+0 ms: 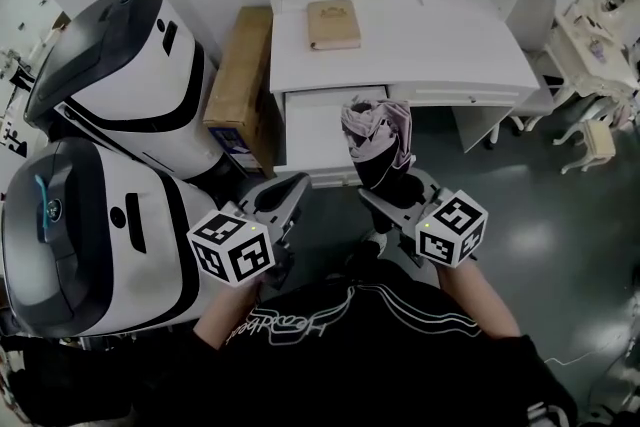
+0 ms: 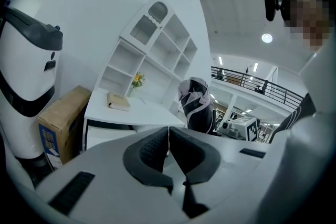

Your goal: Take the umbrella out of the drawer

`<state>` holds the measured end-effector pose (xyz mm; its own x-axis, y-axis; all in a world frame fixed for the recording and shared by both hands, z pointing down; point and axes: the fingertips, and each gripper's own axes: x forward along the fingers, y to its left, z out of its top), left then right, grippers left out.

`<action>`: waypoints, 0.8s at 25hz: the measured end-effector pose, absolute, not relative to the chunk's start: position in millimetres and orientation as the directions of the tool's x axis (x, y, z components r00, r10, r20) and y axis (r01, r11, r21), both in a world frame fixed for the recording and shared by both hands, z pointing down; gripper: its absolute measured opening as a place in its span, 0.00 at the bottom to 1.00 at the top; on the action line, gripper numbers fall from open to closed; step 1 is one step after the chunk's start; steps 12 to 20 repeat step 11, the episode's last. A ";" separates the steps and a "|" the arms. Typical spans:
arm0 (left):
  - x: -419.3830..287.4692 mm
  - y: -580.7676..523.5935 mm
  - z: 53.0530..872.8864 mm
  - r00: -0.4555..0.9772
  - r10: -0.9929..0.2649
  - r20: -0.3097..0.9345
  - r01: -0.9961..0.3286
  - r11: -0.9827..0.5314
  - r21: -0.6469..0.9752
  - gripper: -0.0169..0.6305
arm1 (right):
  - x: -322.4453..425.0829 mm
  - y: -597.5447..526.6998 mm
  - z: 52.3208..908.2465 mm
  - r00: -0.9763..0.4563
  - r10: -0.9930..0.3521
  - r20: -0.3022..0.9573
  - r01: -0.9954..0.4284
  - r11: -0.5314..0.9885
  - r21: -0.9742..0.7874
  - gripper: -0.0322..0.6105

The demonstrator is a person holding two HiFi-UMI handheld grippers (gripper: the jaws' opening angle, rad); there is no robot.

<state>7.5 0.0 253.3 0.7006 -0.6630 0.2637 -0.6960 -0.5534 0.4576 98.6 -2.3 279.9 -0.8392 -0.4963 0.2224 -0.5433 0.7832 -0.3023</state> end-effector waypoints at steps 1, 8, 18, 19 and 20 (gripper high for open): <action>8.3 -3.8 253.4 0.698 -0.667 0.259 -0.696 -0.548 0.463 0.06 | 99.8 -4.5 279.6 -0.840 -0.494 0.225 -0.542 0.786 -0.297 0.39; 8.3 -22.1 258.7 0.695 -0.676 0.245 -0.700 -0.558 0.446 0.06 | 103.1 -14.8 285.4 -0.836 -0.505 0.215 -0.548 0.785 -0.288 0.39; 7.0 -28.5 259.1 0.692 -0.683 0.233 -0.701 -0.558 0.444 0.06 | 105.1 -18.2 293.3 -0.832 -0.507 0.226 -0.555 0.781 -0.287 0.39; 7.0 -28.5 259.1 0.692 -0.683 0.233 -0.701 -0.558 0.444 0.06 | 105.1 -18.2 293.3 -0.832 -0.507 0.226 -0.555 0.781 -0.287 0.39; 7.0 -28.5 259.1 0.692 -0.683 0.233 -0.701 -0.558 0.444 0.06 | 105.1 -18.2 293.3 -0.832 -0.507 0.226 -0.555 0.781 -0.287 0.39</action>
